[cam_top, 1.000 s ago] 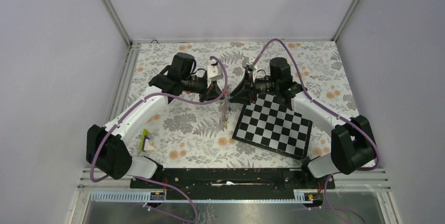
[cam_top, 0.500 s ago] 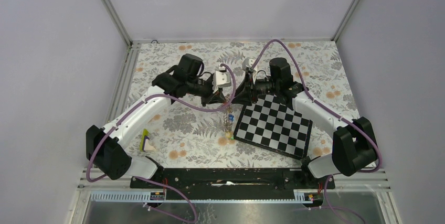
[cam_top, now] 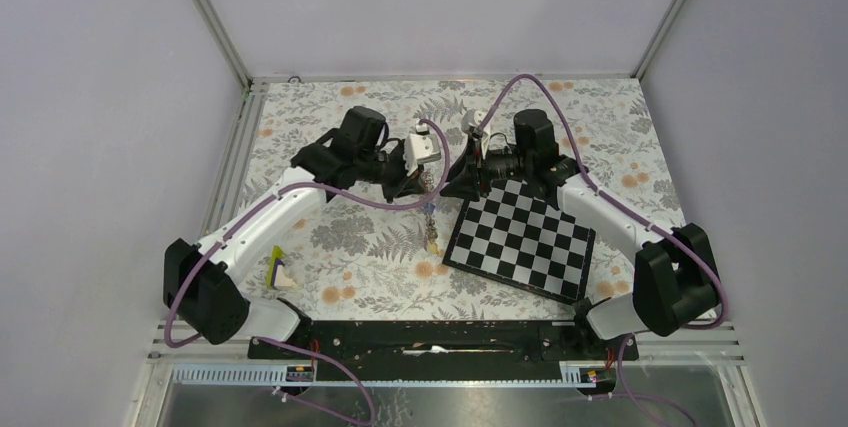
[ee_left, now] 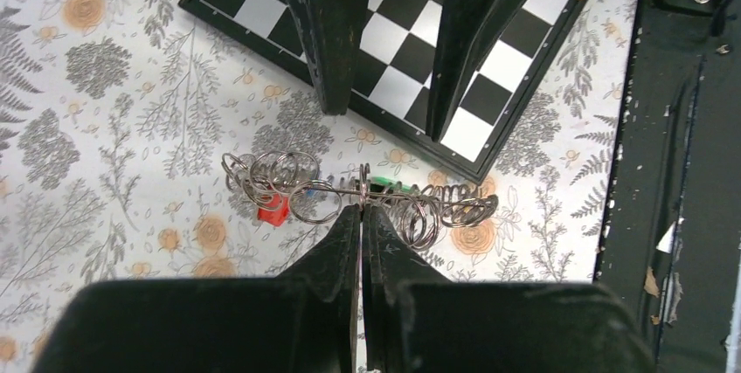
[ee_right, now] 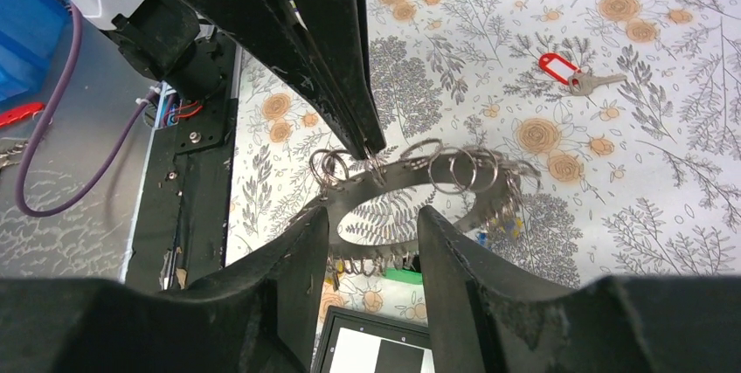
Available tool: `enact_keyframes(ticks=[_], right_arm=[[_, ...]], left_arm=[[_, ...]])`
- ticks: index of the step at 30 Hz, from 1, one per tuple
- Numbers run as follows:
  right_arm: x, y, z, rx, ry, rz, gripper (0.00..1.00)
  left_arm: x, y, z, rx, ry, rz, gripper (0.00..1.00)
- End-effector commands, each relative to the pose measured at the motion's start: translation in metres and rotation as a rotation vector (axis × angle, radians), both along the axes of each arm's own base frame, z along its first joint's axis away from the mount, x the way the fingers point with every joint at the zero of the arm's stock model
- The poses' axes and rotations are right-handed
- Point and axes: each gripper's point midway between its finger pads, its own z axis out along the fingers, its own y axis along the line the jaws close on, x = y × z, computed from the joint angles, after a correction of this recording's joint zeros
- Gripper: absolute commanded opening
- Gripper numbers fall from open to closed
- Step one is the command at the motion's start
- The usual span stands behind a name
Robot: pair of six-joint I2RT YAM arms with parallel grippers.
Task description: Put the keys on the keyring
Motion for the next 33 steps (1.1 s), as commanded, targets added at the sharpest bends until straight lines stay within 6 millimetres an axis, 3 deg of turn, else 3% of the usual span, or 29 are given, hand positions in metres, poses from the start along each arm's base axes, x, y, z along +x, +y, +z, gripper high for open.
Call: enact_keyframes(ticks=[1, 8, 13, 18, 19, 25, 33], right_arm=[[0.011, -0.001, 0.035, 0.017, -0.08, -0.05, 0.5], [0.055, 0.003, 0.04, -0.052, -0.071, -0.182, 0.5], [0.088, 0.016, 0.027, -0.099, -0.009, -0.223, 0.51], [0.124, 0.048, 0.0, -0.173, 0.009, -0.208, 0.51], [0.131, 0.057, -0.015, -0.196, 0.032, -0.196, 0.51], [0.153, 0.103, -0.063, -0.285, 0.084, -0.156, 0.5], [0.175, 0.155, -0.104, -0.372, 0.098, -0.196, 0.5]], left_arm=[[0.006, 0.012, 0.026, -0.022, -0.139, 0.024, 0.0], [-0.018, 0.029, 0.016, 0.029, -0.128, -0.038, 0.0], [-0.028, 0.04, 0.007, 0.046, -0.124, -0.028, 0.0], [-0.035, 0.046, 0.006, 0.044, -0.126, -0.013, 0.0], [-0.036, 0.047, 0.006, 0.042, -0.125, -0.013, 0.0], [-0.044, 0.049, -0.003, 0.046, -0.091, -0.018, 0.0], [-0.051, 0.053, -0.01, 0.056, -0.082, -0.022, 0.0]])
